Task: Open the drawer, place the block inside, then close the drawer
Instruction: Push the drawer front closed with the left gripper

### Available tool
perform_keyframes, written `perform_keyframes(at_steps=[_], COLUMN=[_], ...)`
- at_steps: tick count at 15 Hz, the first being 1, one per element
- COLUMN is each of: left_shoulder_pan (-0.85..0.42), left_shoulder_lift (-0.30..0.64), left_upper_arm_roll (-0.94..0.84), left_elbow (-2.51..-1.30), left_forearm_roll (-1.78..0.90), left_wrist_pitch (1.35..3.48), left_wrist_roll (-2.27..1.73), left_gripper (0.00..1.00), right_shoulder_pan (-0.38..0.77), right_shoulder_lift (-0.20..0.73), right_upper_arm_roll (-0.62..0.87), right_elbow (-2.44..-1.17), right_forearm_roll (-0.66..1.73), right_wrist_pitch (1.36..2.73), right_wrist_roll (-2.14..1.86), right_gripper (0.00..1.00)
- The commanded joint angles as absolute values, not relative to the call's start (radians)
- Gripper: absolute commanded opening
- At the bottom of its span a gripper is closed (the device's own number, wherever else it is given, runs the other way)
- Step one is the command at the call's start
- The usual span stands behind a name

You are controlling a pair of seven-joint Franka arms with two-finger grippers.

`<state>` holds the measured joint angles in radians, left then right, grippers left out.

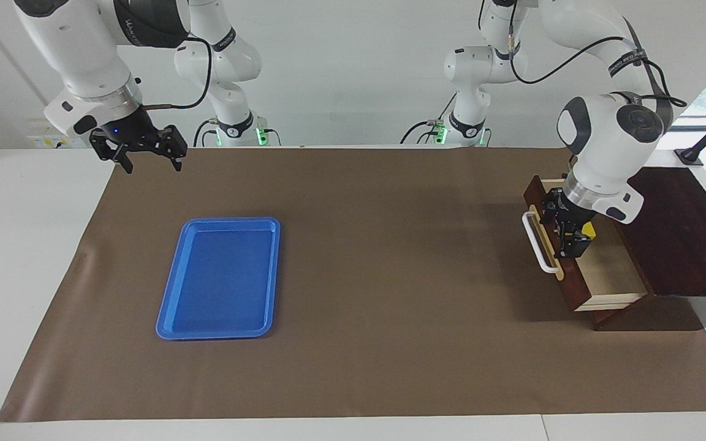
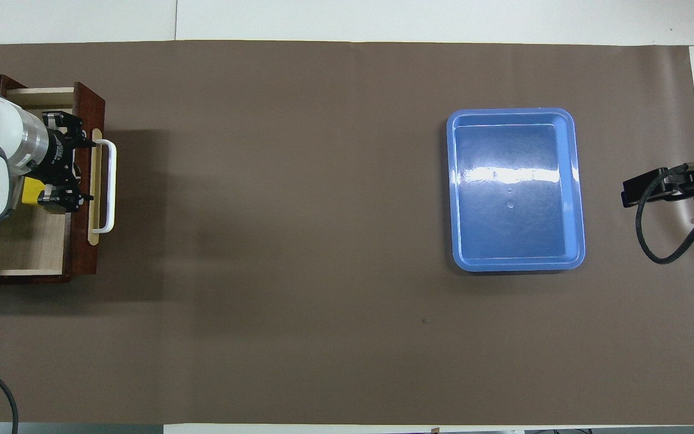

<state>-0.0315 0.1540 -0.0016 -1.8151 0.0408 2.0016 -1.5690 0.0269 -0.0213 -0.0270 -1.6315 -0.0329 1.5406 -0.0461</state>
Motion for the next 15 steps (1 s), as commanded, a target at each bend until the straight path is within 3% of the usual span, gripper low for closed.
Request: perform_keyframes(at_steps=[1,9,15], left_shoulder_pan=[0.038,0.166,0.175], left_shoulder_lift=[0.164,0.164,0.161], left_upper_arm_roll=[-0.002,-0.002,-0.002], left_elbow=[-1.789,-1.793,-1.783], left_forearm_roll=[0.071,0.069,0.071], left_wrist_pitch=[2.017,2.049,2.017], left_wrist_roll=[-1.502,-1.263,-1.123], left_gripper=[1.0,1.0,1.0], right_shoulder_pan=[0.015,0.012,0.014], right_shoulder_lift=[-0.043,-0.043,-0.043], right_upper_arm_roll=[-0.018,-0.018,-0.018], right_elbow=[-1.66,-1.658,-1.658], right_forearm_roll=[-0.038,-0.038,-0.038], right_wrist_pitch=[1.552,1.545,1.545], right_wrist_roll=[-0.026,-0.015,-0.015], right_gripper=[1.0,1.0,1.0])
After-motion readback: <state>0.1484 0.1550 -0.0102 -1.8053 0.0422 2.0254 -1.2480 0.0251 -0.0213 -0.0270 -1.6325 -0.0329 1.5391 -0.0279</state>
